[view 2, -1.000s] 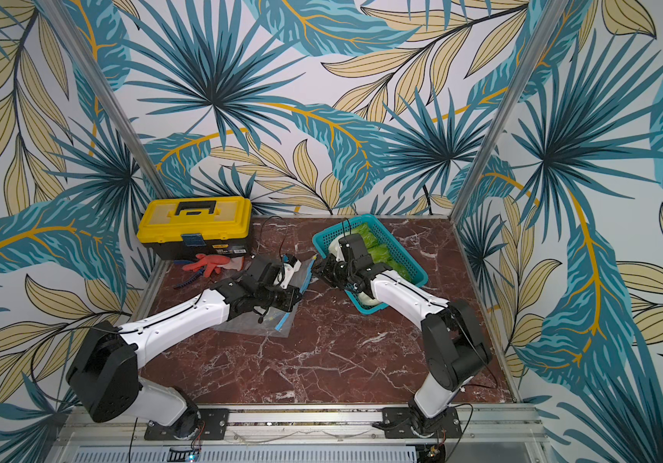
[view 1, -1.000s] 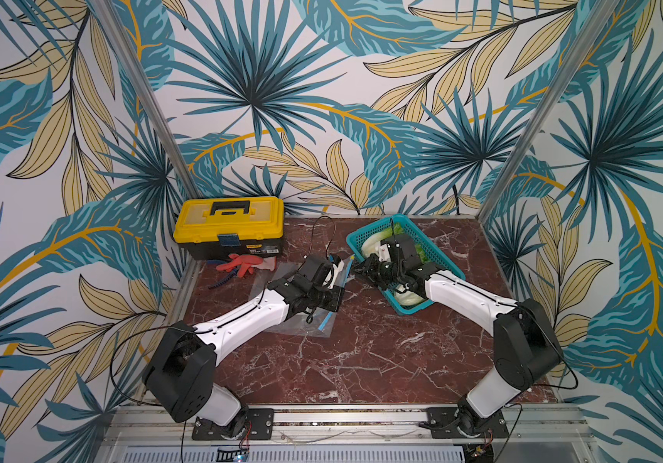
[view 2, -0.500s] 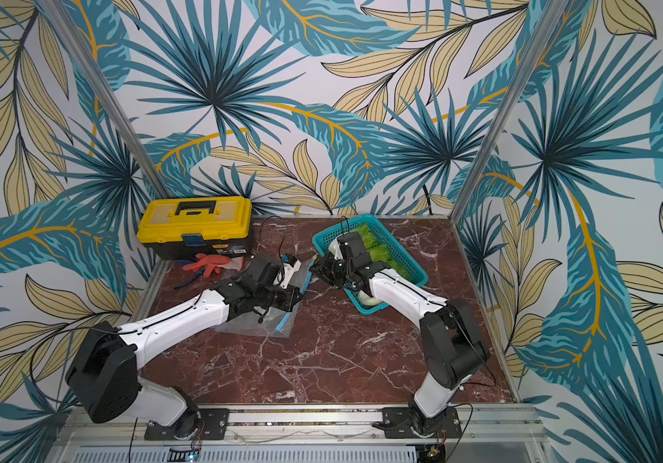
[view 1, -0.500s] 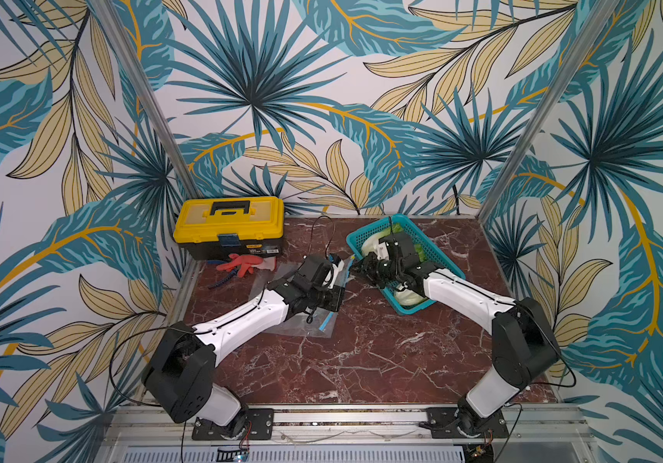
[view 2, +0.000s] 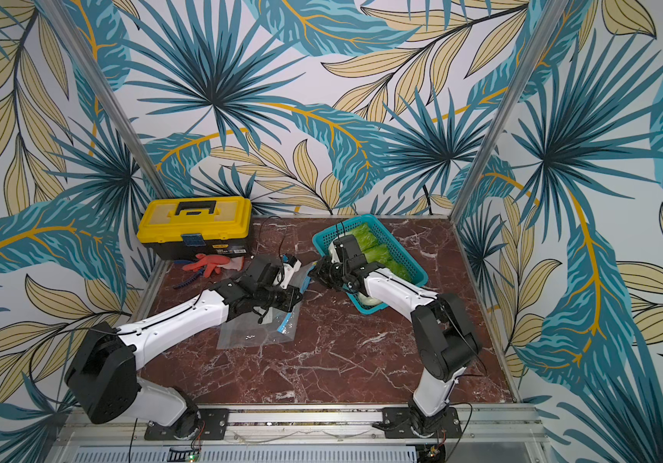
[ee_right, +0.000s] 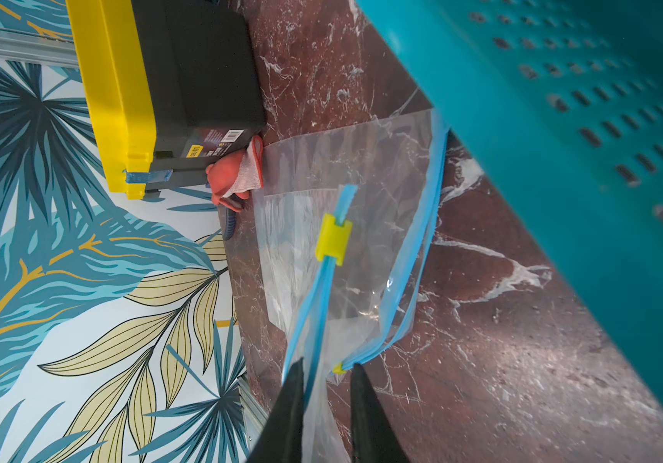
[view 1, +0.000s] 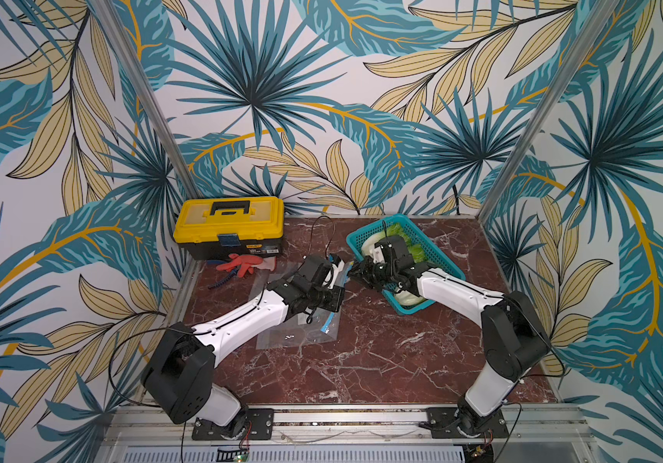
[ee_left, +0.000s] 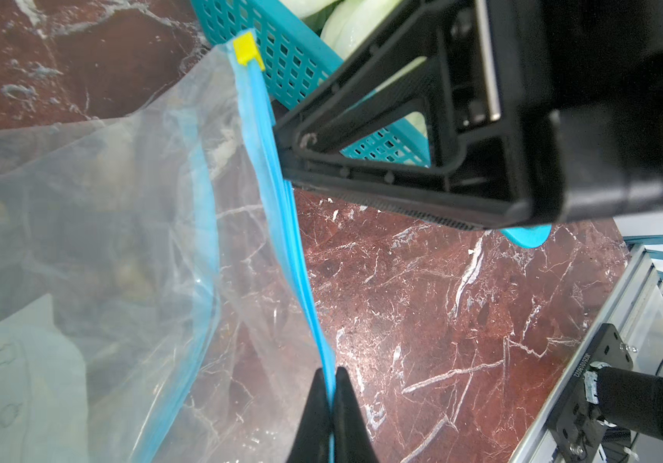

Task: Put the chinese cabbages into a zipper bag and zip it
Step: Open the zipper of the food storage bag.

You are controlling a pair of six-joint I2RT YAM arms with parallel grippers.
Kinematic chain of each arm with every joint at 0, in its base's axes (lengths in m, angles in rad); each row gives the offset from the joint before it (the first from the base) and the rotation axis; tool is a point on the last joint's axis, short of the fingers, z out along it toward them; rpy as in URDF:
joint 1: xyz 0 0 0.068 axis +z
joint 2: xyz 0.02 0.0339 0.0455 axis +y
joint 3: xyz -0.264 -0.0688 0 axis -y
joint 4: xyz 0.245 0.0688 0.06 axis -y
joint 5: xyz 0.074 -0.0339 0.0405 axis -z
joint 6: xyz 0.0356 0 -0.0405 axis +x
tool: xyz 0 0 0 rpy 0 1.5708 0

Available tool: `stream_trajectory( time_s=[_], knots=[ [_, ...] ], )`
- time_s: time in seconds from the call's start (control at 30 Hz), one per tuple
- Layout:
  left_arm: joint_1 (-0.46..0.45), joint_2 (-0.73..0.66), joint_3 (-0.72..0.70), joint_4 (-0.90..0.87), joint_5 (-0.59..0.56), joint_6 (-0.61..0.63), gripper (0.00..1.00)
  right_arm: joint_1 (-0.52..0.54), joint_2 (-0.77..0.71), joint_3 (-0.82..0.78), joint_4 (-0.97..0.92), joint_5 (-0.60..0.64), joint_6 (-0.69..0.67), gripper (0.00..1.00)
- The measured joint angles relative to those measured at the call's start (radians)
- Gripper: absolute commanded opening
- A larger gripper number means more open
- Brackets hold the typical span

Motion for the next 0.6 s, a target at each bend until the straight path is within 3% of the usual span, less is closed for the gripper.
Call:
stream_trajectory(
  time_s=[0.27, 0.6],
  knots=[
    [-0.011, 0.0, -0.003, 0.0, 0.004, 0.011, 0.0, 0.016, 0.034, 0.032, -0.003, -0.025, 0.003, 0.25],
    [-0.018, 0.002, -0.003, 0.0, 0.015, 0.031, 0.0, 0.024, 0.08, 0.063, -0.069, -0.031, -0.016, 0.15]
  ],
)
